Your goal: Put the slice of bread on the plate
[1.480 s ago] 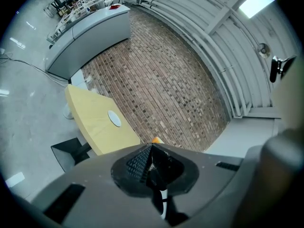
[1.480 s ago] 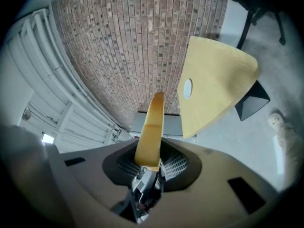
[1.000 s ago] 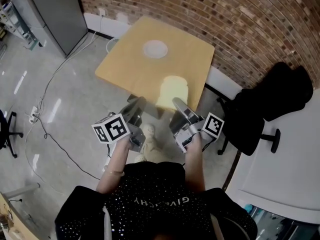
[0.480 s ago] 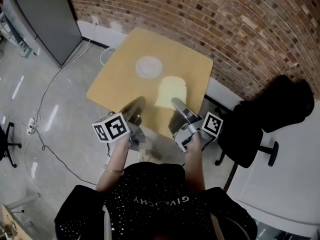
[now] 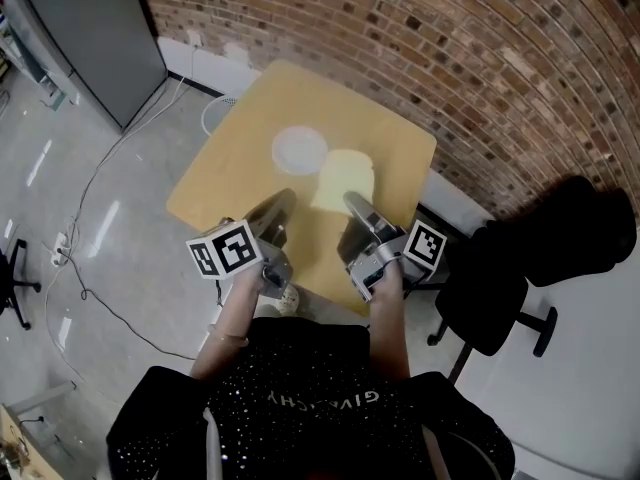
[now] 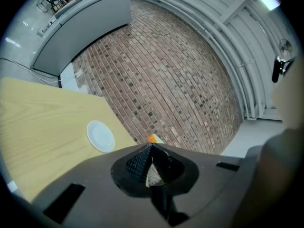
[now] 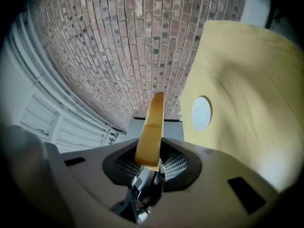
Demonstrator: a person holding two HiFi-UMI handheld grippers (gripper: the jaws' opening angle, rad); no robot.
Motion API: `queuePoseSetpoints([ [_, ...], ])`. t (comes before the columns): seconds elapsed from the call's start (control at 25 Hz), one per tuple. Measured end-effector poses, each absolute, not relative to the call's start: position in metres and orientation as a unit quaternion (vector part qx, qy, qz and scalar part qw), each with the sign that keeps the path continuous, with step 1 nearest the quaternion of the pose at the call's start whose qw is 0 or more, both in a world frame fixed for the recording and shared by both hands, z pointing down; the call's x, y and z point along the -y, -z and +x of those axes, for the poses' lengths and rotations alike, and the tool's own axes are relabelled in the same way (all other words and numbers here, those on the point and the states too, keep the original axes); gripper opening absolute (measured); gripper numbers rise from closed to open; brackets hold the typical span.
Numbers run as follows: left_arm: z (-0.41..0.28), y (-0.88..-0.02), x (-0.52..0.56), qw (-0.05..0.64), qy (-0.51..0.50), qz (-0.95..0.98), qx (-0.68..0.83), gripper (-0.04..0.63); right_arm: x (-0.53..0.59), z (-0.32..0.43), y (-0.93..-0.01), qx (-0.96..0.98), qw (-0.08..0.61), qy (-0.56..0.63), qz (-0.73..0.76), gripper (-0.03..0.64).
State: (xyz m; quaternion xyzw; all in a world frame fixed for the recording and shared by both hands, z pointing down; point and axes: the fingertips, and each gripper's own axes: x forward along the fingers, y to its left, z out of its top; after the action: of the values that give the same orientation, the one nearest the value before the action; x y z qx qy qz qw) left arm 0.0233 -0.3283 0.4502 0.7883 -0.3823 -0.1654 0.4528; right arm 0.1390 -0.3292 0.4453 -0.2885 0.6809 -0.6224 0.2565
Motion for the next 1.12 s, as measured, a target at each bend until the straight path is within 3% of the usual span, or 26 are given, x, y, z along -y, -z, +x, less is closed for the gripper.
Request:
queuePoseSetpoints([
  [1.12,-0.042,-0.505,0.437,0.482,0.155,0.777,0.375,0.011,0.475,0.066,-0.563,-0.642,0.131,0.647,-0.39,0.097],
])
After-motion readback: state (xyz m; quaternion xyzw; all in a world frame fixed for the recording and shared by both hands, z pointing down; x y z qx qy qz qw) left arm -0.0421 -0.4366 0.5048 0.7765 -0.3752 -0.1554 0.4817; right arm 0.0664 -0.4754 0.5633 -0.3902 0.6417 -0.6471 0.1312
